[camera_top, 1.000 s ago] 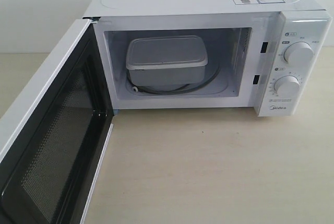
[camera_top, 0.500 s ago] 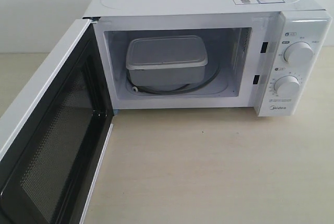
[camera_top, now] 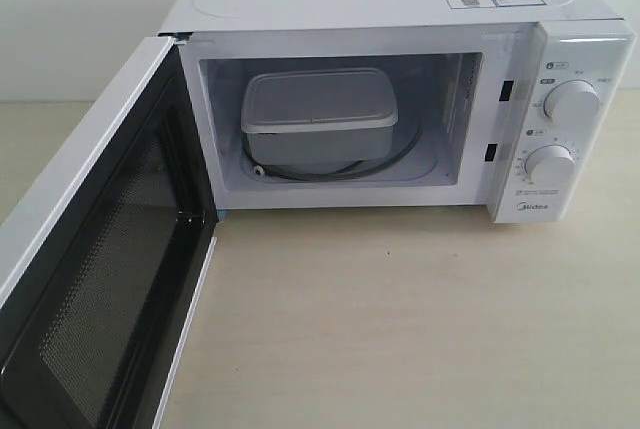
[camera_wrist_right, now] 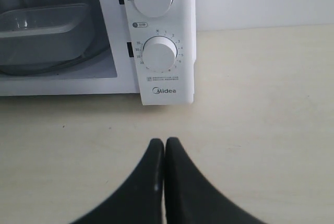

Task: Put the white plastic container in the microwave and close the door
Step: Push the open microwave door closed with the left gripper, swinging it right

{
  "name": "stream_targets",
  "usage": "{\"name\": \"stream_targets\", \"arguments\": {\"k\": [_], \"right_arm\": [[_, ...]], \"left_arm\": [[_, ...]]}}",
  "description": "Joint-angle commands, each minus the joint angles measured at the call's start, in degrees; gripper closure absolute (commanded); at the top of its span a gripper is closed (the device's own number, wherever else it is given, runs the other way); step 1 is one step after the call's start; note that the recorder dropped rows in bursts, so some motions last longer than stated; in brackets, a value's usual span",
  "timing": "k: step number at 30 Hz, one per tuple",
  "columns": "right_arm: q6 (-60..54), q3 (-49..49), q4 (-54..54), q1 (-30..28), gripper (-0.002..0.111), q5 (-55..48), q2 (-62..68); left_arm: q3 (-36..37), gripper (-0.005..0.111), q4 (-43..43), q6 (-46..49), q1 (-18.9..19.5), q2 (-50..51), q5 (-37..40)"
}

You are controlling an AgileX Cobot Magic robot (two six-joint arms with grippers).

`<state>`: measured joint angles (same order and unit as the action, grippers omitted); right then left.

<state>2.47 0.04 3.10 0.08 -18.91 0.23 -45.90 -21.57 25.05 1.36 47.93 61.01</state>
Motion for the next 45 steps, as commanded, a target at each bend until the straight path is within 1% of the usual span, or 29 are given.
{"name": "stream_targets", "arguments": {"k": [1,6,9,12,16,22,26,31,36,38,40,42,45], "right_arm": [[0.08,-0.04,-0.46,-0.11,0.108,0.22,-0.23],[0.08,-0.04,-0.46,-0.11,0.108,0.22,-0.23],[0.08,-0.04,-0.46,-0.11,0.108,0.22,-0.23],[0.08,-0.04,-0.46,-0.11,0.108,0.22,-0.23],[0.08,-0.04,-0.46,-0.11,0.108,0.22,-0.23],[0.08,-0.04,-0.46,-0.11,0.108,0.22,-0.23],[0.08,-0.04,-0.46,-0.11,0.108,0.22,-0.23],[0.08,-0.04,-0.46,-0.11,0.108,0.22,-0.23],[0.08,-0.04,-0.46,-0.11,0.108,0.22,-0.23],[0.08,-0.04,-0.46,-0.11,0.108,0.22,-0.23],[0.08,-0.04,-0.46,-0.11,0.108,0.22,-0.23],[0.08,-0.04,-0.46,-0.11,0.108,0.22,-0.23],[0.08,-0.04,-0.46,-0.11,0.108,0.22,-0.23]], "left_arm": [[-0.47,0.103,-3.69,10.34,-4.38,8.07,1.54],[-0.47,0.103,-10.76,24.36,-7.63,13.32,1.1],[-0.47,0.103,-17.81,32.58,-9.45,14.76,-0.25],[-0.47,0.103,-24.63,37.87,-11.79,15.84,-3.29],[-0.47,0.103,-28.12,43.84,-15.67,17.15,-11.27],[-0.87,0.103,-32.81,47.43,-20.33,21.22,-27.01],[-2.94,0.103,-36.94,51.94,-22.34,25.14,-32.78],[-5.46,0.103,-39.49,52.49,-22.74,28.51,-34.37],[-5.56,0.103,-39.78,52.49,-22.74,28.71,-34.23],[-5.56,0.103,-41.63,52.49,-22.74,28.71,-34.13],[-5.56,0.103,-44.47,52.61,-22.74,28.71,-35.99],[-5.77,0.103,-46.73,55.97,-22.74,28.84,-38.31],[-6.53,0.103,-49.3,61.09,-22.74,30.1,-38.56]]}}
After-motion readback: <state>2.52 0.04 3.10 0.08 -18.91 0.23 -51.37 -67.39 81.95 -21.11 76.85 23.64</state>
